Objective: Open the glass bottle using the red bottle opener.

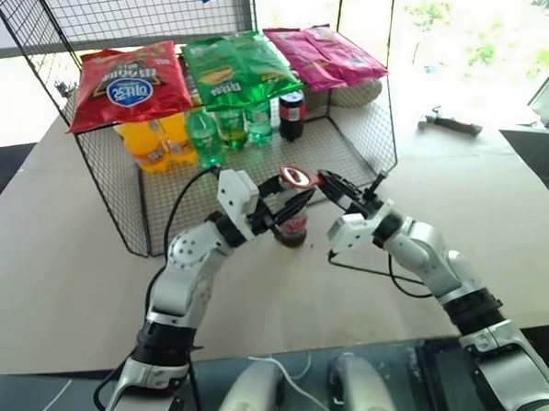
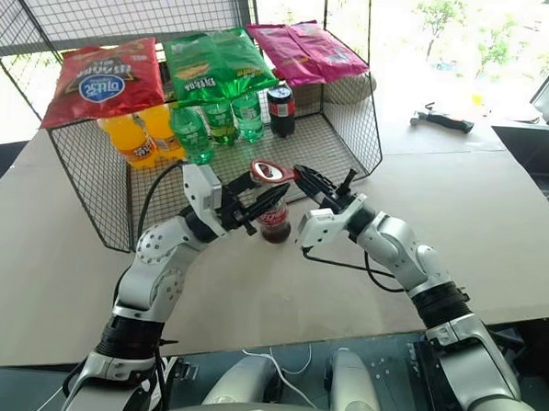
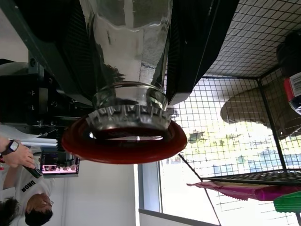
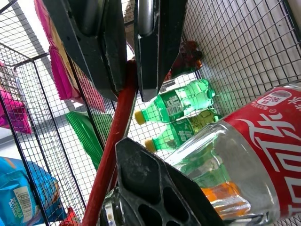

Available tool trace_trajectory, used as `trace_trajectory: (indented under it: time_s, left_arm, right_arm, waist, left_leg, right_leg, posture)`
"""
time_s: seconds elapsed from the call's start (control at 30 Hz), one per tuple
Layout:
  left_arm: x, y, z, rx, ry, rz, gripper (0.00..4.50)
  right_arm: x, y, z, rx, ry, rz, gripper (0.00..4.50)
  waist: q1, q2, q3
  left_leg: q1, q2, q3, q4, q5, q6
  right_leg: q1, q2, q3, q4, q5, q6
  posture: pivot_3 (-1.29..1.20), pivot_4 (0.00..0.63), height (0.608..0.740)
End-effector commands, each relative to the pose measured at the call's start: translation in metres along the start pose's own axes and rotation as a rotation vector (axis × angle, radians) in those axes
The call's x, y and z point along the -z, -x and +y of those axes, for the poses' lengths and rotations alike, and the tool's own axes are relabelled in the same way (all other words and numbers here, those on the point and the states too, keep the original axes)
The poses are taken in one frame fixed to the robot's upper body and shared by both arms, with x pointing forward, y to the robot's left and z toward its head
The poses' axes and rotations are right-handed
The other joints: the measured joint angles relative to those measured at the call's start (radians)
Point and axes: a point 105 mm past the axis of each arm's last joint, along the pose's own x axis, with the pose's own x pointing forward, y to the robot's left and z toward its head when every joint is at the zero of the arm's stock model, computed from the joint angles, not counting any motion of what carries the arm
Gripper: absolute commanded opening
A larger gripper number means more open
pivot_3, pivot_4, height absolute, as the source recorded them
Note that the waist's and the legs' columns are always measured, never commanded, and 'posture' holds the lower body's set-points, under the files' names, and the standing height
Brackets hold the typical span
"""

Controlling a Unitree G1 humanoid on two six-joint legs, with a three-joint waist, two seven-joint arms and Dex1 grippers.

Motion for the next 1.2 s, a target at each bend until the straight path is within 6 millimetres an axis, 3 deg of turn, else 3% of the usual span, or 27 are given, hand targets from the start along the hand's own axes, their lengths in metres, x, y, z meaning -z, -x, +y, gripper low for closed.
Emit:
trace_trajectory:
  time_s: [0.03, 0.13, 0.33, 0.6, 1.2]
  left_arm:
    - [0.008, -0.004, -0.002, 0.007, 0.001, 0.035, 1.62]
    - [0.008, -0.004, -0.002, 0.007, 0.001, 0.037, 1.62]
    - [0.010, -0.004, -0.003, 0.008, 0.004, 0.043, 1.62]
    - [0.012, -0.004, -0.004, 0.010, 0.008, 0.044, 1.62]
    - [0.014, -0.002, -0.003, 0.006, 0.012, 0.054, 1.62]
  right_arm:
    - [-0.023, -0.001, 0.036, -0.161, 0.010, -0.106, 0.00]
    - [-0.016, -0.002, 0.030, -0.155, 0.056, -0.092, 0.00]
    - [-0.001, -0.003, -0.003, -0.102, 0.197, -0.090, 0.00]
    - [0.004, -0.005, -0.044, 0.029, 0.340, -0.106, 0.00]
    - [0.016, -0.001, -0.074, 0.118, 0.483, -0.079, 0.00]
  waist:
    - [0.000, 0.000, 0.000]
    - [0.000, 0.000, 0.000]
    - [0.000, 0.000, 0.001]
    - [0.002, 0.000, 0.002]
    - [0.006, -0.001, 0.005]
  left_leg:
    - [0.000, 0.000, 0.000, 0.000, 0.000, 0.000]
    - [0.002, 0.000, 0.000, 0.000, 0.000, 0.000]
    - [0.002, 0.000, 0.000, 0.000, 0.000, 0.000]
    - [0.000, 0.000, -0.002, -0.001, 0.000, 0.000]
    - [-0.003, 0.000, -0.004, -0.001, 0.000, 0.000]
  right_leg:
    - [0.001, 0.000, 0.000, 0.000, 0.000, 0.000]
    - [0.002, 0.000, 0.000, 0.000, 0.000, 0.000]
    - [0.002, 0.000, 0.000, 0.000, -0.003, 0.000]
    - [0.002, 0.000, 0.000, -0.002, -0.002, -0.002]
    - [0.001, -0.001, -0.001, -0.004, -0.002, -0.002]
  posture:
    - [0.00, 0.150, 0.735]
    - [0.00, 0.150, 0.735]
    - [0.00, 0.150, 0.735]
    - [0.00, 0.150, 0.735]
    - [0.00, 0.150, 0.735]
